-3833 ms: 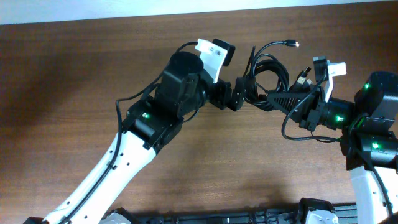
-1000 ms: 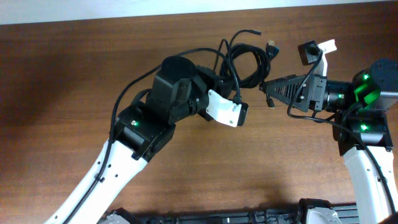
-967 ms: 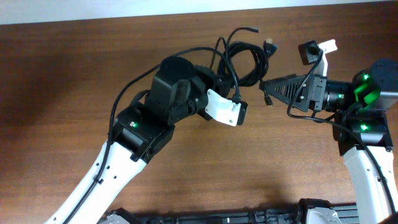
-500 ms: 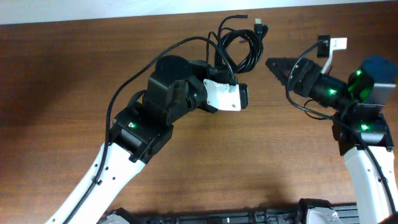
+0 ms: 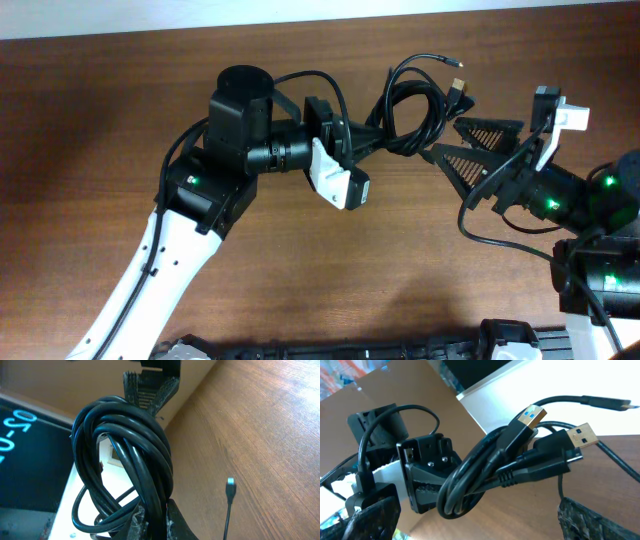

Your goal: Untangle cables

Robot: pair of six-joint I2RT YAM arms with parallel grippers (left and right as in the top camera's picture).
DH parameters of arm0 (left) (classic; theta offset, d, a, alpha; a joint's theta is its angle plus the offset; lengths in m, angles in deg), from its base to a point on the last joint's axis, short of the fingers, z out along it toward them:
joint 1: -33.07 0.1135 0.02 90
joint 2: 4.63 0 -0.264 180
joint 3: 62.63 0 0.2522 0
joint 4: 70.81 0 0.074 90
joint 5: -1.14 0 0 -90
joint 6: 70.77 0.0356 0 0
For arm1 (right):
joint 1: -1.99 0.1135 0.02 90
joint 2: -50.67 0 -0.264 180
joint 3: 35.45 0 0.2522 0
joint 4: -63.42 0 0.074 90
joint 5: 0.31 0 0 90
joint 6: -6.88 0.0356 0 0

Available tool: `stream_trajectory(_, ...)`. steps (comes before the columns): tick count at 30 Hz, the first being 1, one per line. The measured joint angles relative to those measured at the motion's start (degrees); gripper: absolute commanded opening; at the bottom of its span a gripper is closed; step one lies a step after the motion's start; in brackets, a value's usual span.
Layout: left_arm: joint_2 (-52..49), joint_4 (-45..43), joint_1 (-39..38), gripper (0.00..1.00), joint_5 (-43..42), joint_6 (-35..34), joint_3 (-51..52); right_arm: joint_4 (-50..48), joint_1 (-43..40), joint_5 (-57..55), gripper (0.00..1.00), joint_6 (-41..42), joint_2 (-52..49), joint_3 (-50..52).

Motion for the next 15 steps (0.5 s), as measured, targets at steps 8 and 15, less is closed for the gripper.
stream_trajectory(8, 0.0, -0.02, 0.0, 0.0, 5.99, 1.29, 0.0, -0.02, -0.02, 2.36, 0.69, 0.57, -0.09, 0.0)
stream_trajectory(15, 0.0, -0.07, -5.77, 0.0, 7.69, 1.27, 0.0, 0.09, 0.0, 2.51, 0.33, 1.25, -0.09, 0.0)
